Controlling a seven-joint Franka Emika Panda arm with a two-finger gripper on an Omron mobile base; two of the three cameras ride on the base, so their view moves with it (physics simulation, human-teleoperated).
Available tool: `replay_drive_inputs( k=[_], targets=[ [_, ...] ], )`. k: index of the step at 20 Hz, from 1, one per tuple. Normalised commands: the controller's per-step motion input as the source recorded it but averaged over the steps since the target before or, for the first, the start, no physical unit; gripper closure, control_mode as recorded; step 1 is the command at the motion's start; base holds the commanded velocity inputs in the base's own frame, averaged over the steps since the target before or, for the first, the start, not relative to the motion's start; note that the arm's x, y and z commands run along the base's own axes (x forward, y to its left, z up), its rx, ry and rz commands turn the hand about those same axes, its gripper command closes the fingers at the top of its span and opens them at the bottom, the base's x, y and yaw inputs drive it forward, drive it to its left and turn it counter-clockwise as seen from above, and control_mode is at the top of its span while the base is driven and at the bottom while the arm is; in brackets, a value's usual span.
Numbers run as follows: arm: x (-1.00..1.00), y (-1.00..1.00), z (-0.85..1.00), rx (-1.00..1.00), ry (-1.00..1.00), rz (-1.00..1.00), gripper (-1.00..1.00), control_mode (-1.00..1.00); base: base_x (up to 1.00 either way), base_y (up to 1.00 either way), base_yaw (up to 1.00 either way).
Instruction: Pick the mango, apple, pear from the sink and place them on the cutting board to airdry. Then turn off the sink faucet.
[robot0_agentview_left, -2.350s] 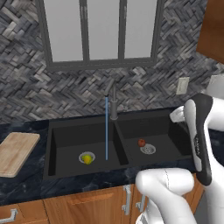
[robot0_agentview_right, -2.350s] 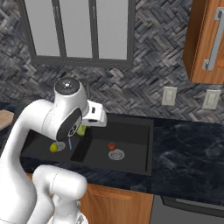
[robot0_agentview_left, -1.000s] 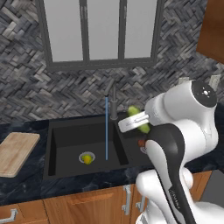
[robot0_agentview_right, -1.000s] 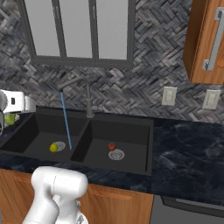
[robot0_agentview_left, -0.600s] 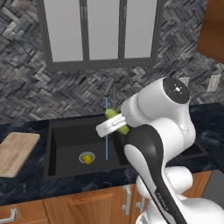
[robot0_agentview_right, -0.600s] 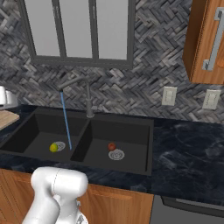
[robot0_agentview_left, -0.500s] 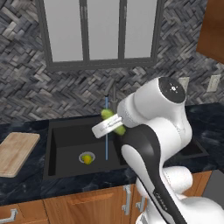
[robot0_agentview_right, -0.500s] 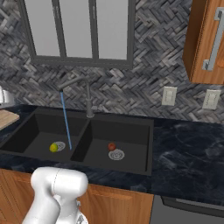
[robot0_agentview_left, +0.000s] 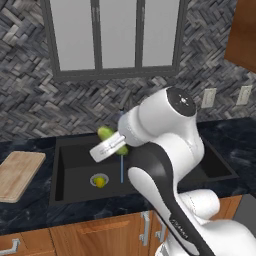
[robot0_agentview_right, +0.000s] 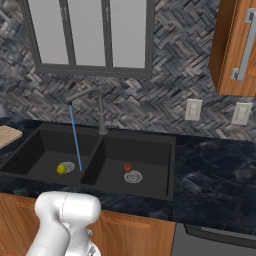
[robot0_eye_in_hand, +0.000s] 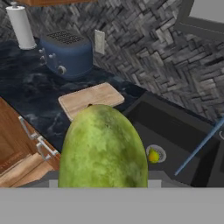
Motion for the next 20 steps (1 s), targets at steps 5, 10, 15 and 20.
replay_drive_inputs(
  k=[5, 10, 15, 20],
  targets=[
    [0.10, 0.25, -0.01, 0.00, -0.02, 0.09, 1.00, -1.00, 0.00, 0.00, 0.00],
    [0.23, 0.25, -0.07, 0.00, -0.01, 0.04, 1.00, -1.00, 0.00, 0.00, 0.00],
    [0.29, 0.28, -0.15, 0.00, 0.00, 0.00, 1.00, -1.00, 0.00, 0.00, 0.00],
    [0.34, 0.23, -0.23, 0.02, 0.00, 0.00, 1.00, -1.00, 0.00, 0.00, 0.00]
  ],
)
